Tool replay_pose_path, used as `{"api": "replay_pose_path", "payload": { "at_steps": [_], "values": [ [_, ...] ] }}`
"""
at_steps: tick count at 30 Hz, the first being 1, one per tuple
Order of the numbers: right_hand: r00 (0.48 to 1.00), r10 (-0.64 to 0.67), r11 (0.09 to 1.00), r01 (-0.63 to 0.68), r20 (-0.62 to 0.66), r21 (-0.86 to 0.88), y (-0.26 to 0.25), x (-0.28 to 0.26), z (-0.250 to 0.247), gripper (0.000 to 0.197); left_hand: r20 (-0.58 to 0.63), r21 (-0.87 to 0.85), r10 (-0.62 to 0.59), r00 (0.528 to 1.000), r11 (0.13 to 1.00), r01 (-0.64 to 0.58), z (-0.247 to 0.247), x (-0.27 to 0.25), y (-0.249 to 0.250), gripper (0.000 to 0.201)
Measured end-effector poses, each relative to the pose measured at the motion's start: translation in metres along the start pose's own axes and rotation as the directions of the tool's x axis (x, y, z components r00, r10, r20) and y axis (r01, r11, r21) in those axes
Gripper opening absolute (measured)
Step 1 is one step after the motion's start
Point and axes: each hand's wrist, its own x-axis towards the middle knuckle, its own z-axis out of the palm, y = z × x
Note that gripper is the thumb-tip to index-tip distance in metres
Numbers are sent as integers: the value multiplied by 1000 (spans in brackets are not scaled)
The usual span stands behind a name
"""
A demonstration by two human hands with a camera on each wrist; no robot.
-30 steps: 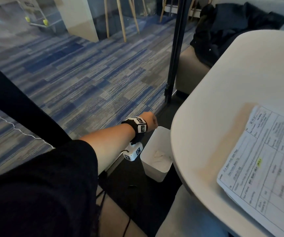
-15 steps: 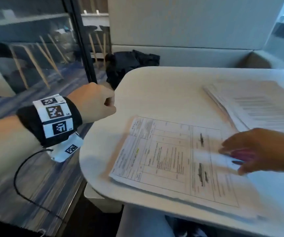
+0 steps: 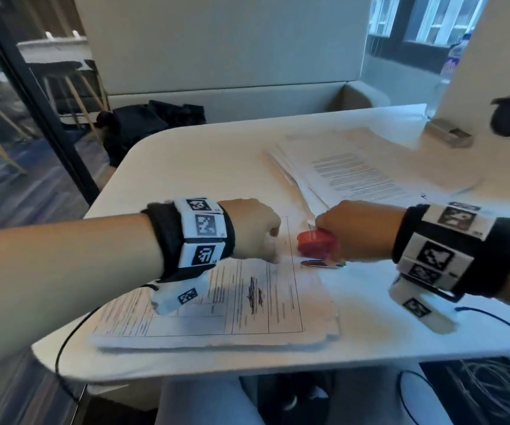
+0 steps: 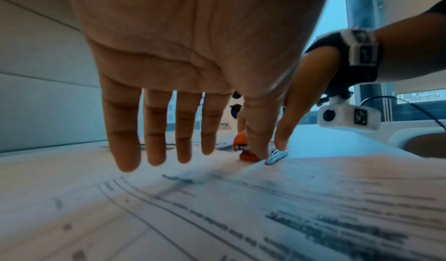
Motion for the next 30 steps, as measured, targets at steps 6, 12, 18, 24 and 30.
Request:
{"api": "replay_pose_path", "payload": {
  "at_steps": [6, 12, 18, 24, 30],
  "values": [
    [1000, -13, 988, 13, 2, 151, 13, -3, 2, 14, 136, -1, -25, 990, 1000, 25, 14, 16, 4, 93],
    [997, -6, 980, 20, -72, 197, 16, 0, 3, 13, 159, -81, 55, 986, 996, -43, 9, 2, 5, 89],
    [998, -48, 991, 54, -49, 123, 8, 3, 7, 19, 123, -53, -19, 992, 998, 25, 23, 1, 10, 98],
    [999, -40, 998, 39, 19, 48, 7, 6, 11, 30, 310, -35, -120, 943, 990, 137, 24, 4, 9, 128],
    [995, -94, 995, 92, 34, 47, 3, 13, 11, 30, 342, -69, -127, 931, 985, 160, 24, 7, 5, 132]
  ]
}}
